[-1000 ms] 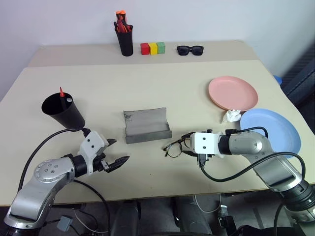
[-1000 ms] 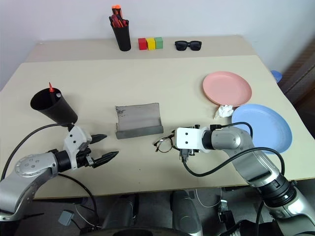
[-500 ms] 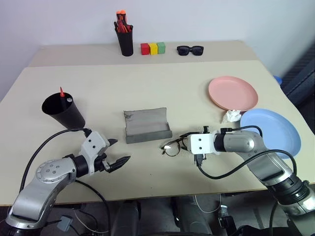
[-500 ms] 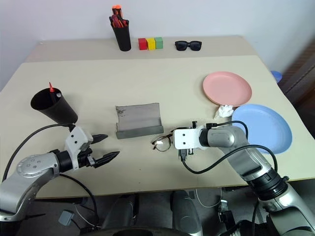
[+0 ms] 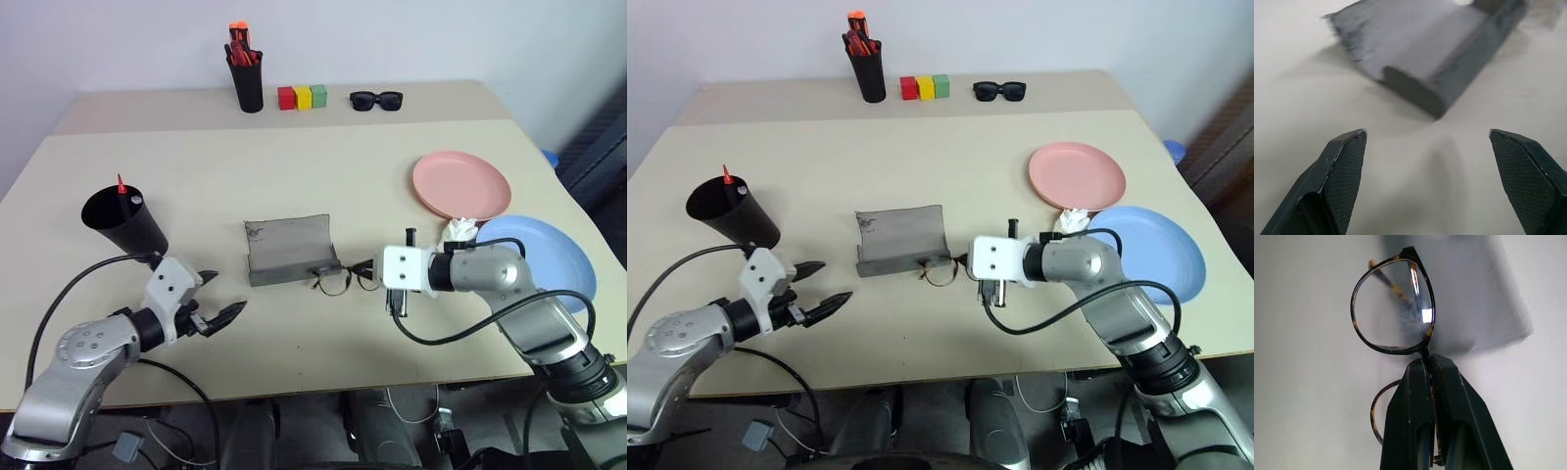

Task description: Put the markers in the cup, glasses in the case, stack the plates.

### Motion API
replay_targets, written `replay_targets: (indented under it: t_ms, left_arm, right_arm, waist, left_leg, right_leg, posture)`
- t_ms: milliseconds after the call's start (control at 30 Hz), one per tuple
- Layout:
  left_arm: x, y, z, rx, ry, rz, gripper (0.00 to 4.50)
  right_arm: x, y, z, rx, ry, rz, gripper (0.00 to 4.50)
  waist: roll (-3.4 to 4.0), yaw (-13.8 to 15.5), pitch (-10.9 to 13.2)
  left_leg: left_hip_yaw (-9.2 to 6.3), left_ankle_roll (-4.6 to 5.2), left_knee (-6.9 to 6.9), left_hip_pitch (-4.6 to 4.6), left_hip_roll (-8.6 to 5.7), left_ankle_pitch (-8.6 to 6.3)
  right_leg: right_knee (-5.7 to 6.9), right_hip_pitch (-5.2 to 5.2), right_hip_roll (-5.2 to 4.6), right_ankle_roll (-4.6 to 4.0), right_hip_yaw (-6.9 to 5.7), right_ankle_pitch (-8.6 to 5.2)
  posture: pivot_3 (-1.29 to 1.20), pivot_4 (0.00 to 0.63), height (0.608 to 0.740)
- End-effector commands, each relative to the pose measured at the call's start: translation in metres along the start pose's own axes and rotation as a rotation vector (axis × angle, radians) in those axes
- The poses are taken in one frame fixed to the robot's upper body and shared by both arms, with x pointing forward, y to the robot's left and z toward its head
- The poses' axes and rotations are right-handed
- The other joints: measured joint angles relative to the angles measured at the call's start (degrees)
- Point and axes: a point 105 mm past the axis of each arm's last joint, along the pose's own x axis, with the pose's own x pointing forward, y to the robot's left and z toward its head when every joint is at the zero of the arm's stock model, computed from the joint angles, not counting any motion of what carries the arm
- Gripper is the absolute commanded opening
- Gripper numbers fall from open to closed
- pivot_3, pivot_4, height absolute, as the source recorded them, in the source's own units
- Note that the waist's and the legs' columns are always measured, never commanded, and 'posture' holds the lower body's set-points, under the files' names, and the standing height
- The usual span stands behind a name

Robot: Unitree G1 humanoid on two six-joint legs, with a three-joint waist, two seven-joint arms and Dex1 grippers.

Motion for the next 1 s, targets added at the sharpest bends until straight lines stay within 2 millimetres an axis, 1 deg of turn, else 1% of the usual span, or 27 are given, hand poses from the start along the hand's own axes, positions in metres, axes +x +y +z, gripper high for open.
replay_targets:
  t_ms: [33,100,200,267,333,400,467,633,700,800,933,967,1000]
  left_arm:
    - [-0.007,0.008,0.000,0.036,0.000,0.024,4.12]
    - [-0.007,0.010,0.001,0.035,-0.004,0.030,4.12]
    - [-0.008,0.016,0.004,0.031,-0.022,0.057,4.12]
    - [-0.009,0.017,0.007,0.024,-0.039,0.062,4.12]
    - [-0.009,0.015,0.009,0.020,-0.048,0.057,4.12]
    - [-0.010,0.010,0.010,0.019,-0.052,0.050,4.12]
    - [-0.011,0.008,0.009,0.021,-0.050,0.050,4.12]
    - [-0.010,0.006,0.009,0.011,-0.052,0.054,4.12]
    - [-0.008,0.006,0.009,0.012,-0.051,0.052,4.12]
    - [-0.006,0.008,0.010,0.015,-0.054,0.051,4.12]
    - [-0.002,0.014,0.021,0.015,-0.093,0.052,4.12]
    - [-0.001,0.017,0.025,0.011,-0.110,0.056,4.12]
    - [0.001,0.020,0.030,-0.001,-0.128,0.060,3.86]
  right_arm:
    - [0.007,-0.017,0.046,0.032,-0.144,-0.038,0.06]
    - [0.018,-0.021,0.051,0.050,-0.150,-0.051,0.06]
    - [0.054,-0.035,0.052,0.088,-0.133,-0.120,0.06]
    - [0.070,-0.035,0.046,0.089,-0.121,-0.130,0.06]
    - [0.078,-0.033,0.035,0.064,-0.093,-0.136,0.06]
    - [0.080,-0.027,0.018,0.040,-0.043,-0.123,0.06]
    - [0.076,-0.022,0.007,0.029,-0.007,-0.101,0.06]
    - [0.067,-0.010,-0.007,0.069,0.032,-0.058,0.06]
    - [0.067,-0.006,-0.006,0.077,0.029,-0.044,0.06]
    - [0.068,-0.005,0.000,0.096,0.009,-0.038,0.94]
    - [0.067,-0.011,0.018,0.089,-0.054,-0.066,3.01]
    - [0.066,-0.012,0.020,0.086,-0.061,-0.072,3.38]
    - [0.064,-0.014,0.022,0.082,-0.066,-0.079,3.43]
  waist:
    - [0.00,-0.04,0.00]
    - [-0.04,0.27,-0.02]
    - [-0.05,0.34,-0.03]
    - [-0.04,0.33,-0.03]
    - [-0.04,0.53,-0.02]
    - [-0.04,0.60,-0.02]
    - [-0.04,0.57,-0.02]
    - [-0.03,0.14,-0.02]
    - [-0.03,0.02,-0.02]
    - [-0.03,0.09,-0.02]
    - [-0.03,0.23,-0.02]
    - [-0.03,0.28,-0.02]
    - [-0.03,0.32,-0.02]
  left_leg:
    - [-0.01,0.00,0.01,0.00,0.00,0.00]
    - [-0.04,0.00,0.02,0.00,0.00,0.00]
    - [-0.04,0.00,0.03,-0.04,-0.01,0.00]
    - [-0.03,-0.01,0.04,-0.05,0.00,0.00]
    - [-0.04,-0.01,0.01,-0.07,0.00,0.00]
    - [-0.03,-0.01,0.01,-0.17,-0.01,0.00]
    - [-0.01,-0.01,0.00,-0.19,-0.02,0.00]
    - [-0.02,0.00,-0.03,-0.11,0.00,0.00]
    - [-0.01,0.00,-0.03,-0.09,0.01,0.00]
    - [-0.01,0.00,-0.02,-0.09,0.01,0.00]
    - [-0.02,0.00,-0.01,-0.10,0.00,0.00]
    - [-0.02,0.00,-0.01,-0.10,0.00,0.00]
    - [-0.02,0.00,-0.01,-0.11,0.00,0.00]
  right_leg:
    - [0.02,0.00,0.01,-0.01,-0.01,0.00]
    - [0.02,0.01,0.00,-0.02,-0.03,0.00]
    - [-0.03,0.01,-0.01,-0.02,-0.03,0.00]
    - [-0.02,-0.04,-0.01,-0.07,-0.03,0.04]
    - [-0.03,-0.04,-0.01,-0.06,-0.04,0.04]
    - [-0.06,-0.10,-0.03,-0.05,-0.04,0.04]
    - [-0.10,-0.09,-0.06,-0.04,-0.04,0.04]
    - [-0.02,-0.12,0.00,-0.05,-0.03,0.04]
    - [0.00,-0.11,0.01,-0.05,-0.03,0.04]
    - [0.00,-0.10,0.00,-0.04,-0.03,0.04]
    - [0.00,-0.10,0.01,-0.04,-0.03,0.04]
    - [0.00,-0.10,0.01,-0.04,-0.03,0.04]
    - [-0.01,-0.10,0.00,-0.04,-0.03,0.04]
  posture:
    - [0.00,0.150,0.740]
    - [0.00,0.150,0.740]
    - [0.00,0.150,0.740]
    - [0.00,0.150,0.740]
    - [0.00,0.150,0.740]
    - [0.00,0.150,0.740]
    - [0.00,0.150,0.740]
    - [0.00,0.150,0.740]
    - [0.00,0.150,0.740]
    - [0.00,0.150,0.740]
    - [0.00,0.150,0.740]
    - [0.00,0.150,0.740]
    - [0.00,0.150,0.740]
